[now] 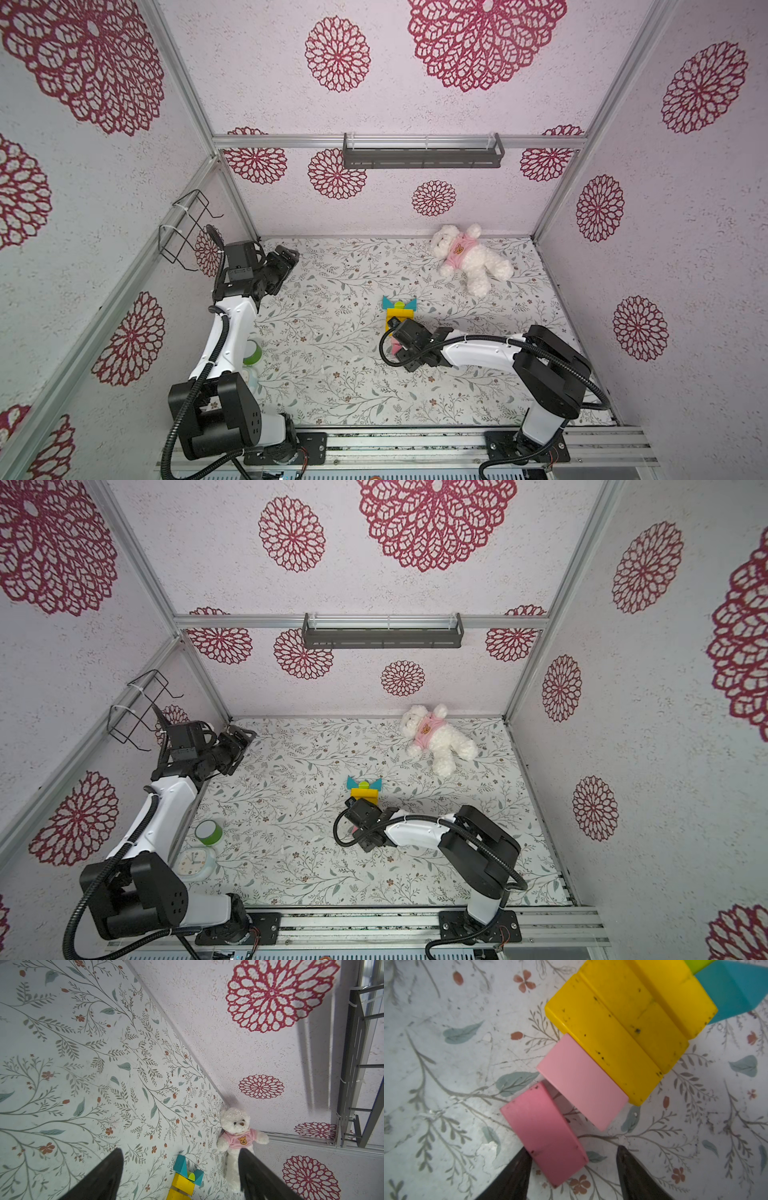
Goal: Assemble a carrot with building blocks
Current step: Assemble the building block at the center of the board.
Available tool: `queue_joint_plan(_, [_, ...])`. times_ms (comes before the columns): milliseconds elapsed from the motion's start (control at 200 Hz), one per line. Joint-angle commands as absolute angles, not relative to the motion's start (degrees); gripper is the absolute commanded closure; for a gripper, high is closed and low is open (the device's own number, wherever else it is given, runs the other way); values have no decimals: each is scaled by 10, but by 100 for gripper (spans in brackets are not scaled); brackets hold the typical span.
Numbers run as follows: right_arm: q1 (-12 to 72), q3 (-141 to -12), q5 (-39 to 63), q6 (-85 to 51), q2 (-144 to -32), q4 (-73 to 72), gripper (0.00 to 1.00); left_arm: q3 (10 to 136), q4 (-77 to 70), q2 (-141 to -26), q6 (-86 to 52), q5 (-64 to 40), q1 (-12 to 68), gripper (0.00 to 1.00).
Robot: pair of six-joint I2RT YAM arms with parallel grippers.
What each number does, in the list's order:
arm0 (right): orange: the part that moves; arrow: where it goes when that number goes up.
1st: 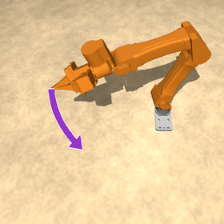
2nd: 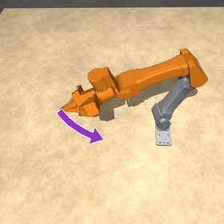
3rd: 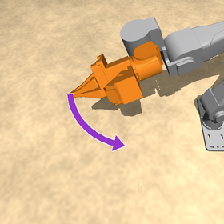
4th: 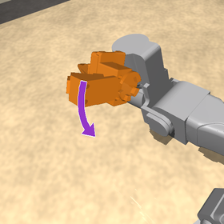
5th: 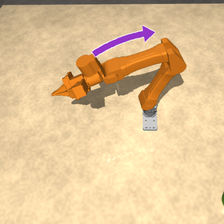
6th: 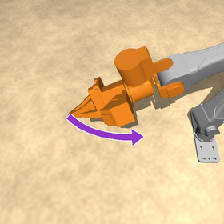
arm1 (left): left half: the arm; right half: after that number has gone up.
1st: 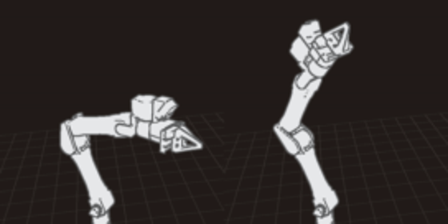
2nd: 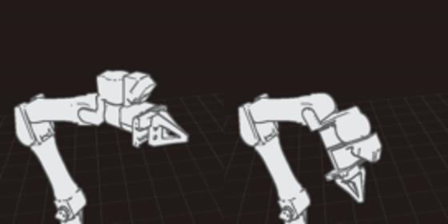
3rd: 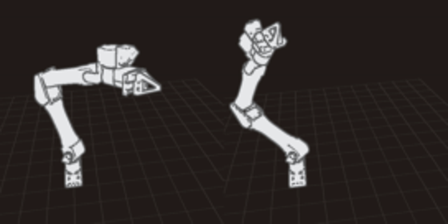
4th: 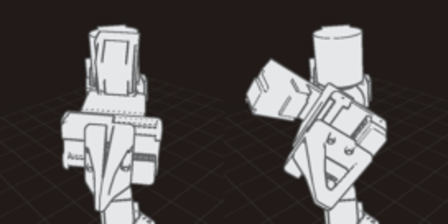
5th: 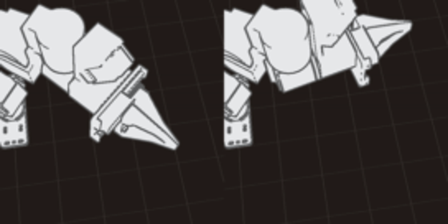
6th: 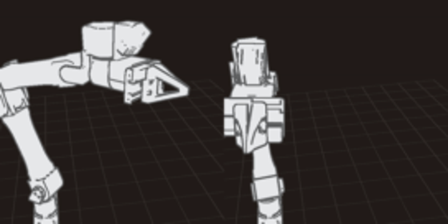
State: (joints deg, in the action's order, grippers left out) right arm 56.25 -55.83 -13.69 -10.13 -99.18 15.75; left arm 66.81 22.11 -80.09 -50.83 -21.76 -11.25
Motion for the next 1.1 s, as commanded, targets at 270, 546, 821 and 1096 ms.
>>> queue_joint_plan(270, [554,-529,-135,-91,-953,202,37,668,215,-802,-507,-215,-107,12])
queue_joint_plan(546, [544,-540,-133,-88,-966,192,41,668,216,-802,-506,-214,-106,12])
queue_joint_plan(821, [543,-555,-131,-83,-978,188,41,669,216,-803,-506,-215,-106,12])
queue_joint_plan(1096, [542,-565,-136,-81,-989,183,39,669,216,-803,-507,-214,-106,12])
